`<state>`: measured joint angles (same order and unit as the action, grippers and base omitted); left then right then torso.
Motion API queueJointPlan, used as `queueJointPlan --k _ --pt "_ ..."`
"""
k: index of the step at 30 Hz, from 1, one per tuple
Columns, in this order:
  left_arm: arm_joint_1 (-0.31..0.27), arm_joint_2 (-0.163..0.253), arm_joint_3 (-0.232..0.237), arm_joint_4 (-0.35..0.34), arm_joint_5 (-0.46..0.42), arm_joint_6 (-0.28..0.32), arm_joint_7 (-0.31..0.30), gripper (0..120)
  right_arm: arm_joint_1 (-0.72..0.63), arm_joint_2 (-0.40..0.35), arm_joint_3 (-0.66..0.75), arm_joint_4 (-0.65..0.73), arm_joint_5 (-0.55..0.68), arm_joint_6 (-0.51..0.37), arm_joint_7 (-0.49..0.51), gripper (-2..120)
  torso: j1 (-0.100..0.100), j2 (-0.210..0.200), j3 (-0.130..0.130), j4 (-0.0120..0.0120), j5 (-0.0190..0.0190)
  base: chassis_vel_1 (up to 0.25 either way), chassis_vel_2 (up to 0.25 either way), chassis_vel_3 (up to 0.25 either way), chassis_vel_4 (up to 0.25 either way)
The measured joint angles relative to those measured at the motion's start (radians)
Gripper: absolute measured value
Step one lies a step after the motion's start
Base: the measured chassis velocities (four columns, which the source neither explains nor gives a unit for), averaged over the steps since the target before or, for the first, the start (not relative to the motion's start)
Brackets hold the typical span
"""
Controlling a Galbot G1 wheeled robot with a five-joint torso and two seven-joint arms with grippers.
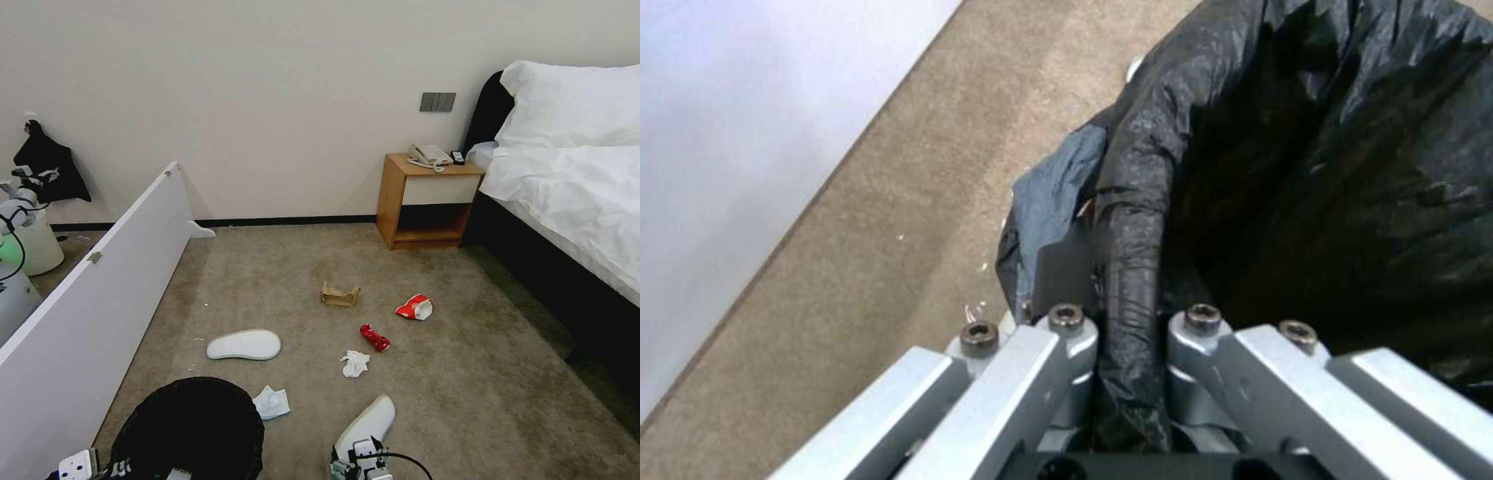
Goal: Pick up the trash bin, then pick up the garbage from the floor and place it into the trash bin.
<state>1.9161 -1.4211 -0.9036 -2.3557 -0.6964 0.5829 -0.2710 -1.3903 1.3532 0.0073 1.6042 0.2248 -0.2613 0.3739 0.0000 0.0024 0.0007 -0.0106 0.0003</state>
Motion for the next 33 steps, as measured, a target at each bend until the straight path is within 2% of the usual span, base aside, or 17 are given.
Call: queueJointPlan --k 19,22,25,26,28,29,31,33 --pt "0.004 -0.003 0.008 -0.006 0.004 0.001 -0.001 4 0.049 0.019 -0.020 -0.043 0.030 -0.014 -0.023 100 0.000 0.000 0.000 0.0000 0.0000 0.000 0.000 0.000 0.000" --pt "0.004 0.001 0.010 -0.006 0.004 0.002 -0.001 4 0.048 -0.013 -0.058 -0.003 0.051 0.010 -0.075 100 0.000 0.000 0.000 0.0007 0.0004 0.000 0.000 0.000 0.000" --pt "0.005 0.002 0.010 -0.006 0.002 0.004 -0.002 4 0.039 -0.073 -0.073 0.061 0.159 0.000 -0.124 100 0.000 0.000 0.000 -0.0009 0.0024 0.000 0.000 0.000 0.000" --pt "0.005 0.002 0.010 -0.006 0.002 0.004 -0.002 4 0.039 -0.073 -0.073 0.061 0.159 0.000 -0.124 100 0.000 0.000 0.000 -0.0009 0.0024 0.000 0.000 0.000 0.000" --pt "0.006 0.002 0.010 -0.006 0.001 0.004 -0.002 4 0.047 -0.139 -0.068 0.101 0.223 -0.013 -0.162 100 0.000 0.000 0.000 -0.0004 0.0006 0.000 0.000 0.000 0.000" --pt "0.006 0.002 0.010 -0.006 0.001 0.004 -0.002 4 0.047 -0.139 -0.068 0.101 0.223 -0.013 -0.162 100 0.000 0.000 0.000 -0.0004 0.0006 0.000 0.000 0.000 0.000" --pt "0.007 0.001 0.009 -0.007 0.002 0.005 -0.002 4 0.057 -0.226 -0.072 0.131 0.277 -0.032 -0.183 100 0.000 0.000 0.000 -0.0002 0.0003 0.000 0.000 0.000 0.000" --pt "0.008 -0.001 0.011 -0.008 0.003 0.005 -0.002 4 0.062 -0.252 -0.078 0.140 0.292 -0.038 -0.174 100 0.000 0.000 0.000 -0.0003 0.0001 0.000 0.000 0.000 0.000"
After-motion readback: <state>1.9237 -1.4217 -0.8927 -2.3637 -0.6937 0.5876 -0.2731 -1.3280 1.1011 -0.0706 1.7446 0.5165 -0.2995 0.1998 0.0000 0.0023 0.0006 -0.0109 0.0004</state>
